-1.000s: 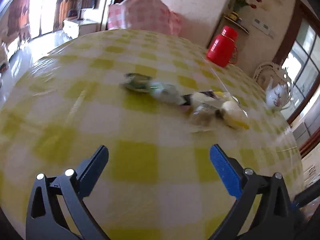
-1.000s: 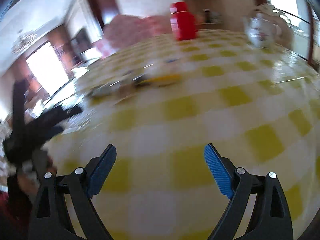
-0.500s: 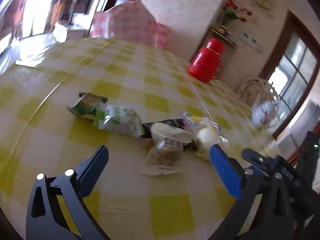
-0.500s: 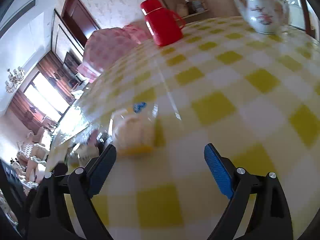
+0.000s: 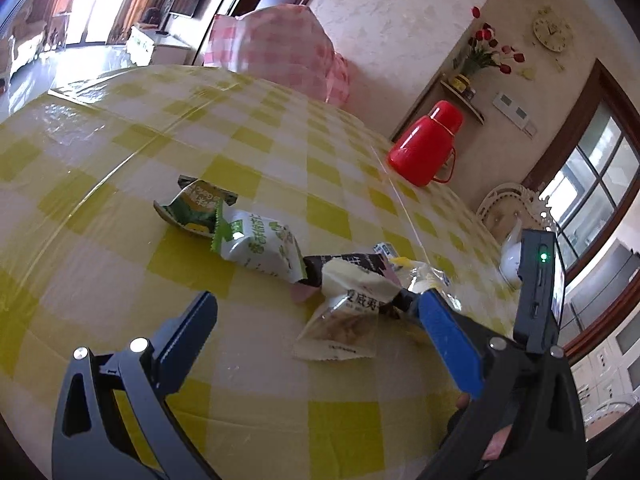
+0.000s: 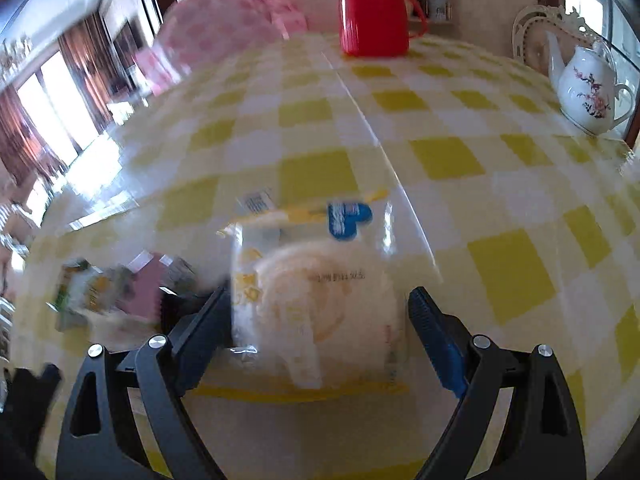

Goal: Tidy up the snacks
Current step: 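Grasp the round bun bag with the right gripper while the left grasps the white date packet, then lift both packets and carry them toward the purple box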

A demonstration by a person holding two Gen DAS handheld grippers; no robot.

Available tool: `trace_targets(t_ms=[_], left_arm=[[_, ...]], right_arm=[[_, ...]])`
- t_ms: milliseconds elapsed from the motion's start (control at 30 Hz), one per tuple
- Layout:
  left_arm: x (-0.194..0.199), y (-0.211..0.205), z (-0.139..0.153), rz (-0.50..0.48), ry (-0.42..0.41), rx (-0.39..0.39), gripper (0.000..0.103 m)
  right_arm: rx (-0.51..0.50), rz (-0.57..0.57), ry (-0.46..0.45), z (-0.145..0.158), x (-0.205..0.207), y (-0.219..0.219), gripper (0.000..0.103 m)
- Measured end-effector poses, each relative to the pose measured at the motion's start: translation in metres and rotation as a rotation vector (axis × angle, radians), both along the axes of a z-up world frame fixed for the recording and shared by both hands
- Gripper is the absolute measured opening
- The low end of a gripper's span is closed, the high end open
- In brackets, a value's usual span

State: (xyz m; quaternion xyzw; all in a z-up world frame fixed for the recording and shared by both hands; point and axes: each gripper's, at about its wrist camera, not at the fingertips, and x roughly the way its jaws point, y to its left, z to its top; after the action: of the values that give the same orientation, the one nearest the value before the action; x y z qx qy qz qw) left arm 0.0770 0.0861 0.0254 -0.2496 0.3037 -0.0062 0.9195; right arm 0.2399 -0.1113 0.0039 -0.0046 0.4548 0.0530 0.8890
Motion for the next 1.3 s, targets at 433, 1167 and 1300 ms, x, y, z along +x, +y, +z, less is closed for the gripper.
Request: trace_targets(t_ms=[433, 1167, 1300], left_arm=[[0.009, -0.018, -0.003, -0.099, 0.043, 0.066, 0.101], [0.045, -0.069, -0.021, -0.241, 0.243, 0.426, 0.043], [0.011, -0.074, -0.018, -0.305, 0.215, 0.429, 0.043]], right_arm=[[0.109, -0.074, -0.062, 0.013, -0.078, -0.105, 0.073], [0.143, -0.059, -0.069, 0.012, -0.120, -0.116, 0.073], [0.130, -0.054, -0.073, 0.013, -0.121, -0.114, 0.073]])
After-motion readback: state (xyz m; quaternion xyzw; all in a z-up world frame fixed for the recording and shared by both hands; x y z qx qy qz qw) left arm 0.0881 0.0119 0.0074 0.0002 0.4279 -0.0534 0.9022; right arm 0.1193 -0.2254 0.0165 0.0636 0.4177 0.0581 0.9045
